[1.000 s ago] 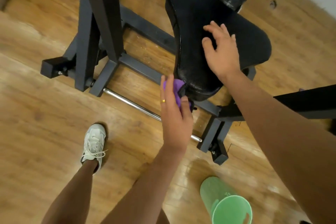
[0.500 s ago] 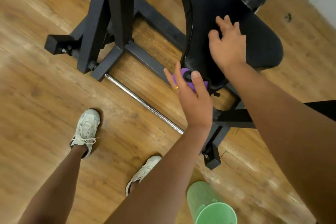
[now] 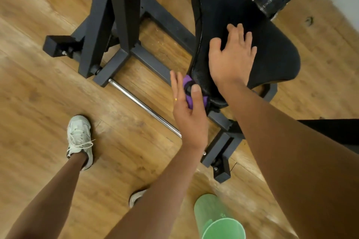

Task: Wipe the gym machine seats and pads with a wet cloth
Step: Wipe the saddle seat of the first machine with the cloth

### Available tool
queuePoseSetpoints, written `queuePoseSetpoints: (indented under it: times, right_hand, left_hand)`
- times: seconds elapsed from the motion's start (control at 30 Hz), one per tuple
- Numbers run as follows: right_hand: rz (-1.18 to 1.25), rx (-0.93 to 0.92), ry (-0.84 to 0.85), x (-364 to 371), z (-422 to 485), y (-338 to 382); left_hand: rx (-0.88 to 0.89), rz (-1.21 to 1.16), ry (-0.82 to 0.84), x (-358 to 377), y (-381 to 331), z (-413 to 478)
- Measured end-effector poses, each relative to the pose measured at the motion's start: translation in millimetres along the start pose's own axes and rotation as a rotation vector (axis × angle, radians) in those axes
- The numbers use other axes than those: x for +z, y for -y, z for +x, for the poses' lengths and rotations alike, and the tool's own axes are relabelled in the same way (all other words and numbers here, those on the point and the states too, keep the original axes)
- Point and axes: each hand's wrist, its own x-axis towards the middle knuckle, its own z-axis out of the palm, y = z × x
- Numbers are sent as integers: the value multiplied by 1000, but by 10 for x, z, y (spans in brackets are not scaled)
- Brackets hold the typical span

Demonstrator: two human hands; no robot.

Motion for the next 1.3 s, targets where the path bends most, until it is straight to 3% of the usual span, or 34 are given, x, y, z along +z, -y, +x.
queuePoseSetpoints:
  times: [0.07, 0.23, 0.57, 0.8, 0.93, 1.07, 1.2, 1.3]
  right_hand:
    - [2, 3, 3, 1, -17, -4]
    - [1, 2, 3, -24, -2, 26]
    - [-9, -2, 27, -57, -16, -9]
    - [-96, -37, 80, -24, 2, 69]
    - [-110, -11, 89, -43, 0, -1]
    - [-93, -6, 86, -71, -2, 12]
    - [-104, -16, 87, -82, 12, 40]
    - [-110, -10, 79, -73, 33, 18]
  left_hand:
    - [2, 9, -37, 18, 97, -63]
    - [-161, -152, 121, -136, 14, 562]
    - [-74, 19, 147, -77, -56, 270]
    - [-161, 118, 414, -136, -120, 1154]
    - [-259, 93, 472, -165, -141, 1020]
    - [-152, 186, 483, -304, -210, 699]
    - [-12, 339, 508, -69, -296, 1045]
    - [-86, 315, 501, 233, -309, 1545]
